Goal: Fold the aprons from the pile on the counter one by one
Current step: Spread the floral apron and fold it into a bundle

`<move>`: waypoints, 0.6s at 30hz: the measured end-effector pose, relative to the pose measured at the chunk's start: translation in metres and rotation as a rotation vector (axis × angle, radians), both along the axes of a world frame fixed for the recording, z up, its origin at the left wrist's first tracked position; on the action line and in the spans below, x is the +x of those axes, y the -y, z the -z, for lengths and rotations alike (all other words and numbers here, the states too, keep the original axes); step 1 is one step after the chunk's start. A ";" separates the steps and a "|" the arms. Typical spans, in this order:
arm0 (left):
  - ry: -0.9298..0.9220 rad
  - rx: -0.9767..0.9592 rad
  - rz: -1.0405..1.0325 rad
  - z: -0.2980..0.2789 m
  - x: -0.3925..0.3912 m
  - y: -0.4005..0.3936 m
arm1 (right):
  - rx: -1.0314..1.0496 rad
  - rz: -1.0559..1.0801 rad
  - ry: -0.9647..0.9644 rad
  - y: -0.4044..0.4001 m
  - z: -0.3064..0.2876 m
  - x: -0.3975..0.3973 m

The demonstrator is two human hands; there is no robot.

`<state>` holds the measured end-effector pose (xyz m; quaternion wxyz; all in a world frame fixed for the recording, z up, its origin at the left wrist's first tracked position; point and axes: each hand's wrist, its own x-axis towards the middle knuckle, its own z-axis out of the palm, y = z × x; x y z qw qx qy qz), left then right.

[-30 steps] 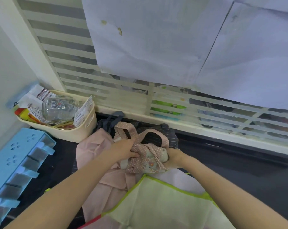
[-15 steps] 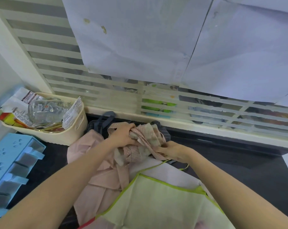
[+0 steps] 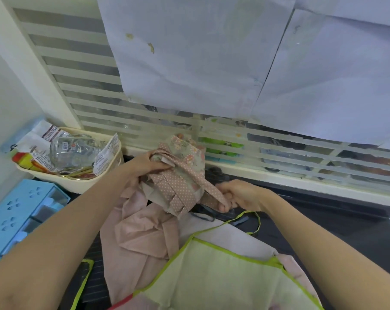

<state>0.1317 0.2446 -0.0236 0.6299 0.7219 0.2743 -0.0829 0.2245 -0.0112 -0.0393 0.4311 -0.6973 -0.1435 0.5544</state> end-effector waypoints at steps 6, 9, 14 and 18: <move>0.049 -0.020 0.030 -0.025 0.003 0.001 | -0.180 -0.249 0.011 -0.011 -0.009 0.000; 0.073 -0.104 -0.030 -0.031 -0.003 -0.013 | 0.082 0.012 -0.203 0.002 -0.019 0.004; 0.052 -0.243 0.048 -0.032 -0.011 0.000 | -0.041 -0.241 0.383 -0.011 -0.018 -0.002; -0.073 -0.327 0.257 -0.032 -0.007 0.015 | -0.057 -0.258 0.550 -0.033 -0.033 -0.015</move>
